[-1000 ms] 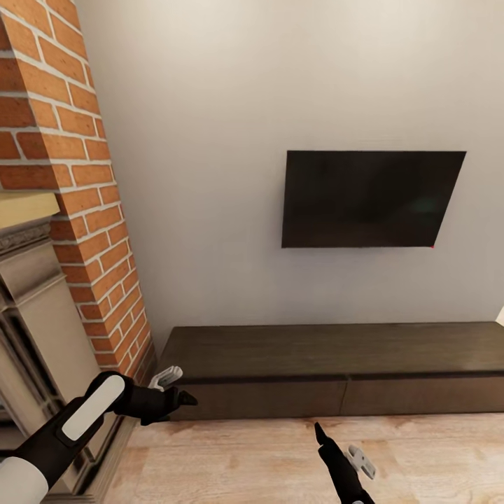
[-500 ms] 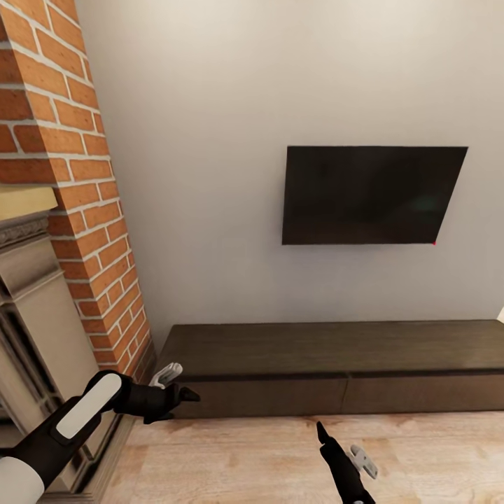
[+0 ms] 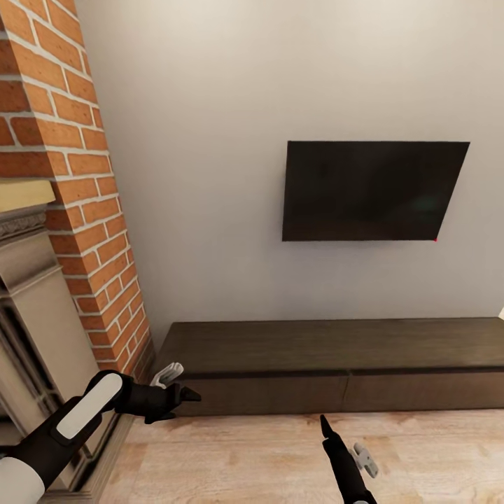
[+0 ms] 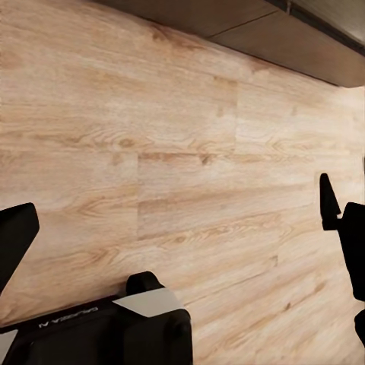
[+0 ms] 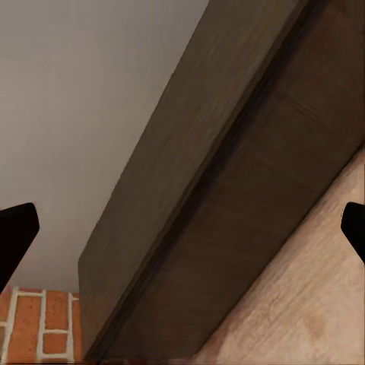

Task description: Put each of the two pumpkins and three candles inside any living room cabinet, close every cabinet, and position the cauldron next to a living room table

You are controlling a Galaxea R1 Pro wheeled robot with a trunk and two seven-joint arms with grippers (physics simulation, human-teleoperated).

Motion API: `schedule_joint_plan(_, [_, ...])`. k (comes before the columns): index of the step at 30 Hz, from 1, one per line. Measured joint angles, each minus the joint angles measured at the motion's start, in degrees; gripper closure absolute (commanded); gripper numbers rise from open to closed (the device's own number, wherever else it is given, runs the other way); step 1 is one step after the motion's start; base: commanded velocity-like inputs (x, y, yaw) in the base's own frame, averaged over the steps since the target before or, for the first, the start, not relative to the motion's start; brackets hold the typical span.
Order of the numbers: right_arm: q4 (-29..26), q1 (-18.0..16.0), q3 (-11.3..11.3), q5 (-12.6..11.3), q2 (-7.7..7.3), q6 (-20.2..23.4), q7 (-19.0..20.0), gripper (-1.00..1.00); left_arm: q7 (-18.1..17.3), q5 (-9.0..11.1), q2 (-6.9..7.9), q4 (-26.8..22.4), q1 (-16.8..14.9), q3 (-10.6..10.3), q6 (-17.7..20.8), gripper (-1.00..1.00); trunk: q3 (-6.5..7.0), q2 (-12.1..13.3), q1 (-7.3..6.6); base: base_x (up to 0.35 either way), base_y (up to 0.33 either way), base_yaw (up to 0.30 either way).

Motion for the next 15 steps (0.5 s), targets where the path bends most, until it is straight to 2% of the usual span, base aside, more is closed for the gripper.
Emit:
schedule_joint_plan(12, [0.14,0.0,0.2,0.16,0.1,-0.93,-0.26,-1.0,0.0,0.0,-0.14,0.0,0.0,0.01,0.0,-1.0,-2.16,-4.82,2.64,0.0,0.0,0.0])
schedule_joint_plan(15, [-0.08,0.0,0.17,0.1,0.08,-0.51,0.92,-1.0,0.0,-0.01,-0.03,0.0,0.0,0.01,0.0,-1.0,-2.7,-6.02,3.3,0.0,0.0,0.0])
